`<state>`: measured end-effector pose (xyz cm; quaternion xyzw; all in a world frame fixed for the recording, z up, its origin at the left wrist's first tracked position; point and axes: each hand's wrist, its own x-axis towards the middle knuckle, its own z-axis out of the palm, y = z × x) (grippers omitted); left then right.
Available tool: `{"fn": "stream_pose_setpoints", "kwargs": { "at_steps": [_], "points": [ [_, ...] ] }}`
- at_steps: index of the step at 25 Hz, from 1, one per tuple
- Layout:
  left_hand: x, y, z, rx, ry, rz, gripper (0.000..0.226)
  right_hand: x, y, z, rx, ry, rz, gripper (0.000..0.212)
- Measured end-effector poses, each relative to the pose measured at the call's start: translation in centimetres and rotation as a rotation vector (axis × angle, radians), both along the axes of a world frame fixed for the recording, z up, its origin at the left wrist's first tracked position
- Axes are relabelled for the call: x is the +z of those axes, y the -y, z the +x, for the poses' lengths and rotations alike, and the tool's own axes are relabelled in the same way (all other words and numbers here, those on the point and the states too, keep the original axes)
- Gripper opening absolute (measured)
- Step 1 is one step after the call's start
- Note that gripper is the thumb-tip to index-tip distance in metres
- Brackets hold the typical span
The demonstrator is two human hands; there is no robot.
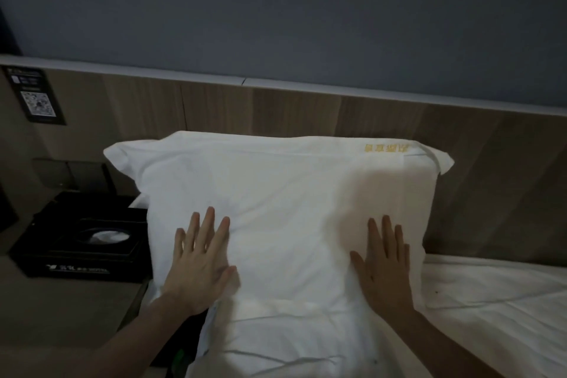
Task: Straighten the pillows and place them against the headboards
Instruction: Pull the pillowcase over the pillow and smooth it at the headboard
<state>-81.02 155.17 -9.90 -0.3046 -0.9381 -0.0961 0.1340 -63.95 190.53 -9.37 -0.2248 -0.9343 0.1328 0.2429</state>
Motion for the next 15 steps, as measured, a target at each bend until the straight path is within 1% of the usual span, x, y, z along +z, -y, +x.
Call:
{"fn": "stream_pose_setpoints", "kwargs": {
  "at_steps": [5,8,9,11,13,14,15],
  "points": [
    [-0.8,3.1,-0.7,0.045,0.028,-0.142,0.114,-1.5,0.3,0.1,-0.027,0.068,0.007,0.078],
    [-0.5,4.7,-1.5,0.089,0.103,-0.127,0.117,-1.3,0.2,-0.8,-0.042,0.079,-0.010,0.078],
    [-0.2,5.2,-1.6,0.095,0.148,-0.106,0.115,-1.3,0.2,-0.8,-0.043,0.083,-0.013,0.079],
    [-0.5,6.2,-1.6,0.099,0.222,0.017,0.114,-1.6,-0.1,-0.3,-0.030,0.091,0.001,0.079],
    [-0.7,7.2,-1.3,0.112,0.394,0.112,0.113,-1.8,-0.5,0.8,-0.013,0.085,0.029,0.079],
    [-1.1,7.7,-1.6,0.112,0.455,0.190,0.110,-1.8,-1.0,1.2,-0.016,0.056,0.034,0.080],
    [-1.1,8.2,-2.0,0.144,0.468,0.275,0.106,-2.0,-1.6,1.5,-0.038,0.003,0.006,0.081]
  ]
}}
